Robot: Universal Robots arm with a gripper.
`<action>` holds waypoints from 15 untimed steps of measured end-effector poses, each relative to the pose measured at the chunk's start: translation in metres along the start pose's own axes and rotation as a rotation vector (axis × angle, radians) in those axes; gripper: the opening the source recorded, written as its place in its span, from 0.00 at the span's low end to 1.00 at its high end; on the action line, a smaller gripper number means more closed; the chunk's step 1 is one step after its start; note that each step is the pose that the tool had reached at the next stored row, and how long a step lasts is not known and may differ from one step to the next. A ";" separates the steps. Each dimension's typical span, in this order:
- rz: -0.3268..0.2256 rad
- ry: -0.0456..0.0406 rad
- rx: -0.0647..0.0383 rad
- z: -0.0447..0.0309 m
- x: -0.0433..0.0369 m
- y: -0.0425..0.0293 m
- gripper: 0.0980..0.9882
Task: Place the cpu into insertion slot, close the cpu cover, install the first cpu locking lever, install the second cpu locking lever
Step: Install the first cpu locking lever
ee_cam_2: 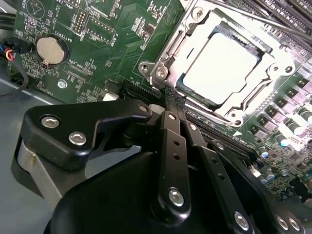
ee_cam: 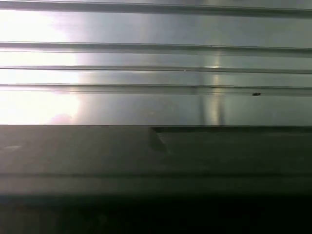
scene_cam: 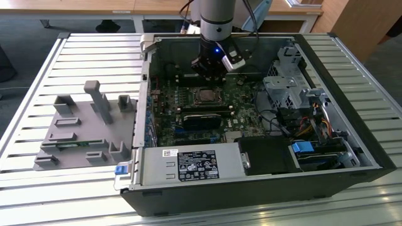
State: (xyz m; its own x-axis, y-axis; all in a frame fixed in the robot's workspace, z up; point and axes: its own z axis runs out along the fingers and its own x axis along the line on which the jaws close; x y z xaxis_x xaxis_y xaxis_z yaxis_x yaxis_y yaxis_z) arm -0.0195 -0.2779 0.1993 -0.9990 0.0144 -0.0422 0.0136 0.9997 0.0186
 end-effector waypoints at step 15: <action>0.000 -0.0002 0.006 -0.0043 -0.0010 0.0014 0.03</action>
State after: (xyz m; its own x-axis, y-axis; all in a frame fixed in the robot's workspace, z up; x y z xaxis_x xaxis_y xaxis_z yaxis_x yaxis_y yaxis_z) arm -0.0187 -0.2767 0.2036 -0.9990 0.0141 -0.0424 0.0136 0.9998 0.0124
